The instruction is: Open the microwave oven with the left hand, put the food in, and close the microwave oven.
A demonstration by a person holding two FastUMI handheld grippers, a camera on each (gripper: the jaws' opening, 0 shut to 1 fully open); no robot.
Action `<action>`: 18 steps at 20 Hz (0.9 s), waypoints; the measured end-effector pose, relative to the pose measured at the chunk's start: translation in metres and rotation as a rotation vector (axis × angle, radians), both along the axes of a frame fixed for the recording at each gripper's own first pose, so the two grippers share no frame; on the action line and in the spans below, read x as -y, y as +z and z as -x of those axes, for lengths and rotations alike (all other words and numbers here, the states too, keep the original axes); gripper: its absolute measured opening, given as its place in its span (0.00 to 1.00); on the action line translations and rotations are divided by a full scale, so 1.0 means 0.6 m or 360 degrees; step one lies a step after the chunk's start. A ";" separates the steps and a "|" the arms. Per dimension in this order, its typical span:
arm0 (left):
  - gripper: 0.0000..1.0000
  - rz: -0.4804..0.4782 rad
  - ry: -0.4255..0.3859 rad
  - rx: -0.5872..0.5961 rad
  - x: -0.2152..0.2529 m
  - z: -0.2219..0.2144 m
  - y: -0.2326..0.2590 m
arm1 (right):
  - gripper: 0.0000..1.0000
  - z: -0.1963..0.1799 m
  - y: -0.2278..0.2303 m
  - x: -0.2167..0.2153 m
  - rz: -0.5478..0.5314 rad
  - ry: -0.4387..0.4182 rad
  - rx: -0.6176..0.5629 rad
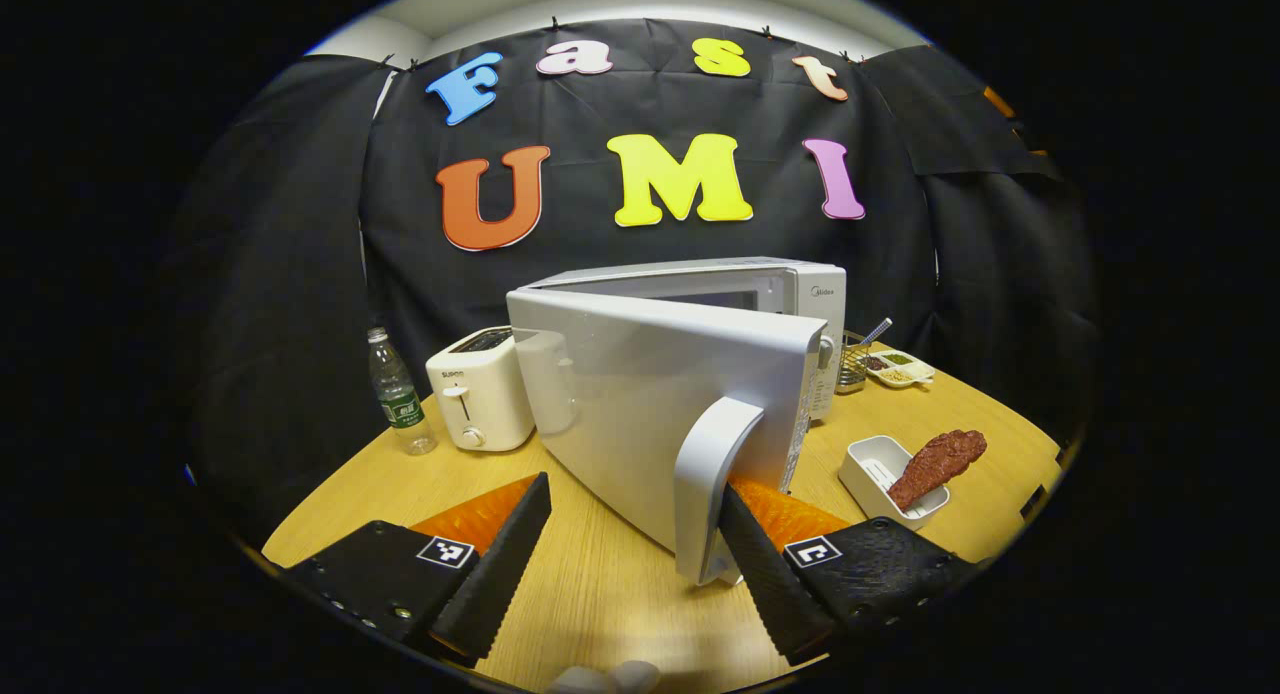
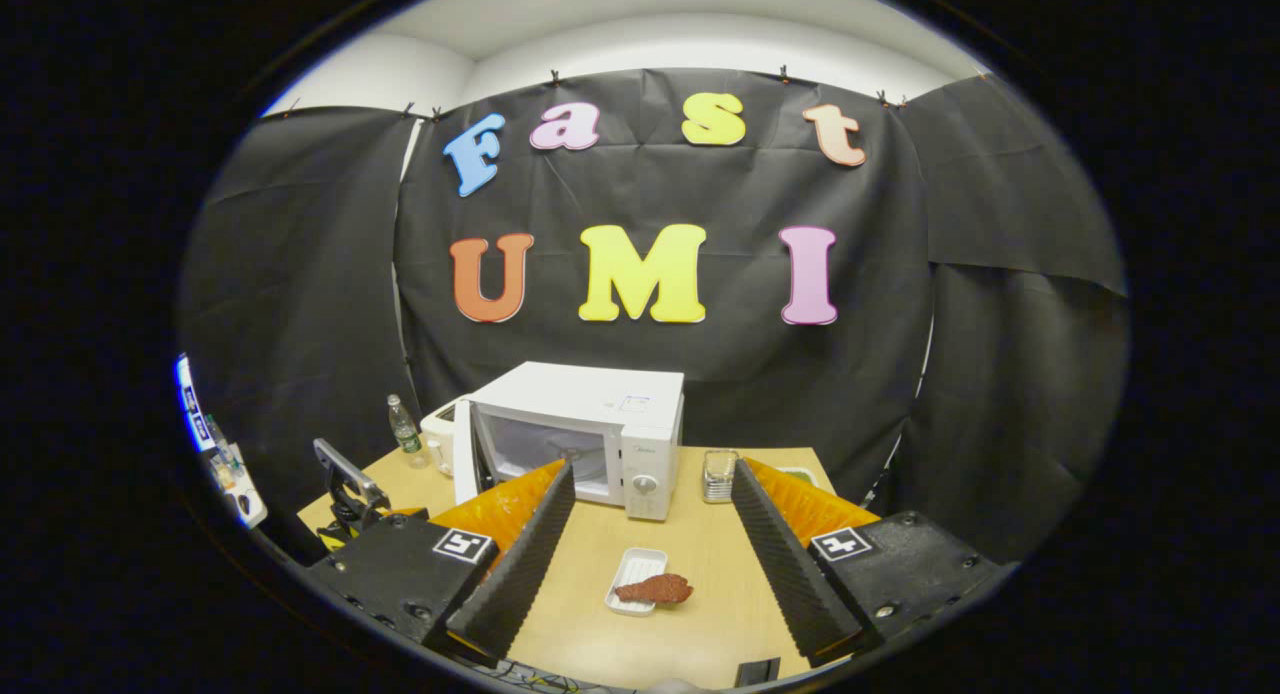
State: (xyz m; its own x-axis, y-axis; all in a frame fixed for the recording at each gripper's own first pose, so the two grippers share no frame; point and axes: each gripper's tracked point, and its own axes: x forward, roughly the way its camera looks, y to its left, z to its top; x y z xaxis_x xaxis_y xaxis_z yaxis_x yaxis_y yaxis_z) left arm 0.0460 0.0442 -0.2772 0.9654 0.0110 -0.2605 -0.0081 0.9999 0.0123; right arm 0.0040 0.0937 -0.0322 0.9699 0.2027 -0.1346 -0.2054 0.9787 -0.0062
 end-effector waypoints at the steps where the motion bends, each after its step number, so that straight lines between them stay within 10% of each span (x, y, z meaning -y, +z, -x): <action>1: 0.96 -0.0015 0.0015 0.0003 -0.013 0.007 0.001 | 0.93 -0.002 -0.008 -0.007 0.0002 0.0017 -0.0016; 18: 0.96 0.0096 0.0157 -0.0086 -0.218 0.101 -0.016 | 1.00 -0.039 -0.079 -0.097 0.0000 0.0262 -0.0163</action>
State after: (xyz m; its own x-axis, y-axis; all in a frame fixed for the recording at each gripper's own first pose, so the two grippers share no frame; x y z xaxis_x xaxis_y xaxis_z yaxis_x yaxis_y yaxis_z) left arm -0.0146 0.1749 -0.2866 0.9449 0.0882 -0.3153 -0.1077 0.9932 -0.0451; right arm 0.0272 0.1518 -0.0794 0.9049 0.3574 -0.2312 -0.3622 0.9318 0.0228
